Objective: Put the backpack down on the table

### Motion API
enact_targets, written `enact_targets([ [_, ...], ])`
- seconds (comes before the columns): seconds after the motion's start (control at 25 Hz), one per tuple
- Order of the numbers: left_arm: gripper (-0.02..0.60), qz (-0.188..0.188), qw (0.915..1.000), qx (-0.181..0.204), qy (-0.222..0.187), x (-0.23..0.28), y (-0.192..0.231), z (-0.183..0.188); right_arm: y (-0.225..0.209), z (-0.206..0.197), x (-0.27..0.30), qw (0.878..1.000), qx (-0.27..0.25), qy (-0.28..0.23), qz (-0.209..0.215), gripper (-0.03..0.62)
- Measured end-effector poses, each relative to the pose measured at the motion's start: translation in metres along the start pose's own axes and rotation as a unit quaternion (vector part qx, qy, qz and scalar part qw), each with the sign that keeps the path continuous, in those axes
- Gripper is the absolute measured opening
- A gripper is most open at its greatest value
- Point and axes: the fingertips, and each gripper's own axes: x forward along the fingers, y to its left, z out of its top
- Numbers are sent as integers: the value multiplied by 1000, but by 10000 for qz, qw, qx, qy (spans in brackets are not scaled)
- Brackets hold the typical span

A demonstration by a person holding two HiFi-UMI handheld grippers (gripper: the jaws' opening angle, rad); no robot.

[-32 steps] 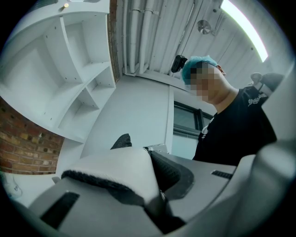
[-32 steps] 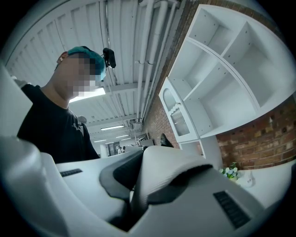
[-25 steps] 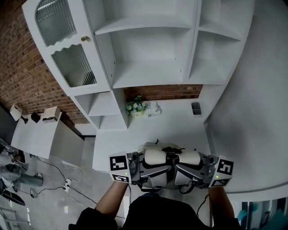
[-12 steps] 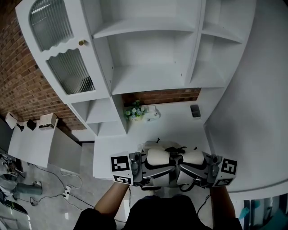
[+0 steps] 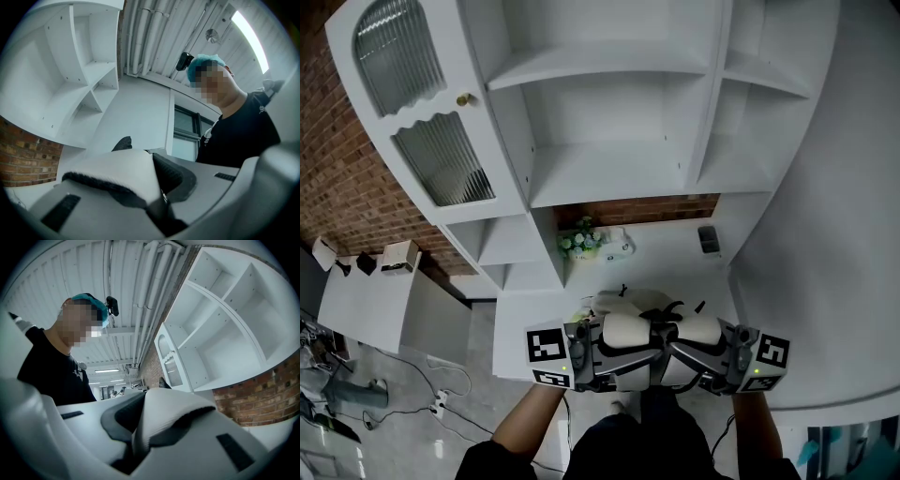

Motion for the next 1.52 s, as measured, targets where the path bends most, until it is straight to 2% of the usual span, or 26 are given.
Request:
enact_targets([
  [0.32,52,379,9991,-121,-139,3,31,3,-33,2,-2,9998,127,-31,174,43],
  [0.52,52,559,9983,-120,-79,1,49,1,-46,0,-1,9994,155,72,289,43],
  [0.88,52,624,9980,-57,43,-3,79,9,-75,3,4,9989,-52,111,462,43],
  [1.04,52,643,9979,20,95,0,97,15,-93,13,7,9989,54,91,467,43],
  [1.52,52,867,9962,-25,34,0,161,29,-159,25,15,9973,-114,265,683,43],
])
